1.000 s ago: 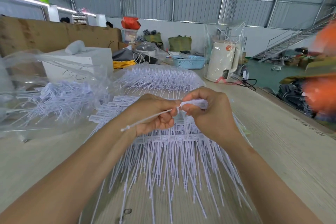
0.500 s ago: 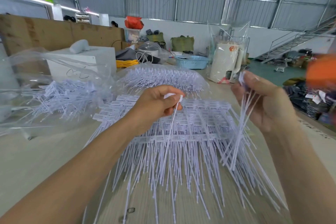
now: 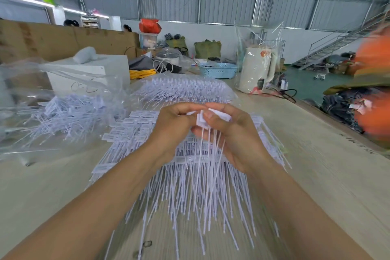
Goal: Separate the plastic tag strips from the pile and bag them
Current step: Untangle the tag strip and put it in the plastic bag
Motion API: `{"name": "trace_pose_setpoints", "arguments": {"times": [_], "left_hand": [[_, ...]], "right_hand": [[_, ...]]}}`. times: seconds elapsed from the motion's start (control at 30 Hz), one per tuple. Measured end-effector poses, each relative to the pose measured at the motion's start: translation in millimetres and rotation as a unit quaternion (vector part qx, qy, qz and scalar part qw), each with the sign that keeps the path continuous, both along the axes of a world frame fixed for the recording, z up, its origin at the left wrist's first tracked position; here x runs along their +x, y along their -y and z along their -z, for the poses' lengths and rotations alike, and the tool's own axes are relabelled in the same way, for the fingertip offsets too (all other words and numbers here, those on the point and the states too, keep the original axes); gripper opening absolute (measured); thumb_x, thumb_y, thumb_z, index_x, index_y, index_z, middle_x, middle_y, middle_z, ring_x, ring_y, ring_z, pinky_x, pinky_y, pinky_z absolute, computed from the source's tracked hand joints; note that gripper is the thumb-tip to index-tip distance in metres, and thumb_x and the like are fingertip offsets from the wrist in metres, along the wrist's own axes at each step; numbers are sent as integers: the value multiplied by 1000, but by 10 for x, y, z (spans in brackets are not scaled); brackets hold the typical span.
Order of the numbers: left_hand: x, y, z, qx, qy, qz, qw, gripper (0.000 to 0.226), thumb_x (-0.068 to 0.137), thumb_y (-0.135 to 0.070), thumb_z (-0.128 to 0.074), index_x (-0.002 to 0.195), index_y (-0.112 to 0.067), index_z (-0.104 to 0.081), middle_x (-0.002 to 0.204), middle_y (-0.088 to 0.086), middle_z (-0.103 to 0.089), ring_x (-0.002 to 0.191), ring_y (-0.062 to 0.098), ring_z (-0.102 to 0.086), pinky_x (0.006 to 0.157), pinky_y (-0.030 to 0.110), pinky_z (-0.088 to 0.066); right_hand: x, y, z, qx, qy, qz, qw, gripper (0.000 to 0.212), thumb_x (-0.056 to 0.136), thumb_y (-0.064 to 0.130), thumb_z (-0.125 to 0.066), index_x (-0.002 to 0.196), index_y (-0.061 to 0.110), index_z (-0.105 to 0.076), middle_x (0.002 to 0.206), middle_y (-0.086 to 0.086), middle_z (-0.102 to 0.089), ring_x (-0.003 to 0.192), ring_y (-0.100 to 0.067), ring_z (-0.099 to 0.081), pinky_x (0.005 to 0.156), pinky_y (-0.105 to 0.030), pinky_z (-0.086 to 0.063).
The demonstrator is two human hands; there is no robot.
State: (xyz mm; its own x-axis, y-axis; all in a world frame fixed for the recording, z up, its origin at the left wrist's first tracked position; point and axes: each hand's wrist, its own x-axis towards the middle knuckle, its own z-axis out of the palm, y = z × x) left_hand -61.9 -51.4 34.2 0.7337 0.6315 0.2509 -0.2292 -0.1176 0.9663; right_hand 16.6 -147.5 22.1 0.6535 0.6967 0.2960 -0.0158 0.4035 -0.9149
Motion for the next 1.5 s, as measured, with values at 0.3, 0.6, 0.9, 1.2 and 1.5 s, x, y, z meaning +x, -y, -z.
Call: {"name": "trace_pose_setpoints", "arguments": {"times": [0.3, 0.6, 0.9, 1.2, 1.5], "left_hand": [[38, 173, -3, -163, -26, 141, 976, 38, 92, -41, -49, 106, -8, -61, 83, 10, -69, 65, 17, -68, 60, 26, -57], [-82, 242, 68, 30, -140, 174, 974, 17, 96, -13, -51, 92, -2, -63, 60, 1, -64, 41, 6, -49, 44, 19, -45], [-880, -312, 193, 74, -132, -24, 988, 18, 94, -13, -54, 85, 0, -62, 52, -4, -59, 39, 9, -50, 40, 18, -41], [-1952, -1066, 200, 167, -205, -195, 945, 21, 93, -16, -55, 76, -11, -67, 43, -6, -51, 33, 5, -36, 37, 12, -29], [-1965, -2182, 36, 133, -268, -358, 885, 32, 92, -9, -51, 63, 0, -59, 35, -7, -48, 31, 6, -41, 31, 13, -29]], "right_hand": [[77, 42, -51, 54, -15, 98, 994, 9, 85, 7, -62, 82, 8, -70, 74, -10, -70, 66, -23, -66, 61, -34, -55], [211, 43, -51, 111, -85, 190, 972, 15, 88, 9, -61, 98, -2, -65, 83, -7, -71, 73, -15, -67, 65, -21, -53], [-442, -713, -126, 12, -118, 8, 993, 19, 79, -17, -57, 98, -11, -59, 90, -11, -64, 93, -34, -65, 91, -42, -52], [-1293, -1662, -64, -68, -120, -140, 981, 15, 82, -8, -63, 97, -4, -61, 89, -18, -68, 85, -33, -69, 79, -37, -57], [-1522, -1909, -40, -154, -51, -199, 967, 42, 84, -14, -53, 121, 5, -48, 91, -10, -58, 66, -25, -67, 66, -32, -59]]}}
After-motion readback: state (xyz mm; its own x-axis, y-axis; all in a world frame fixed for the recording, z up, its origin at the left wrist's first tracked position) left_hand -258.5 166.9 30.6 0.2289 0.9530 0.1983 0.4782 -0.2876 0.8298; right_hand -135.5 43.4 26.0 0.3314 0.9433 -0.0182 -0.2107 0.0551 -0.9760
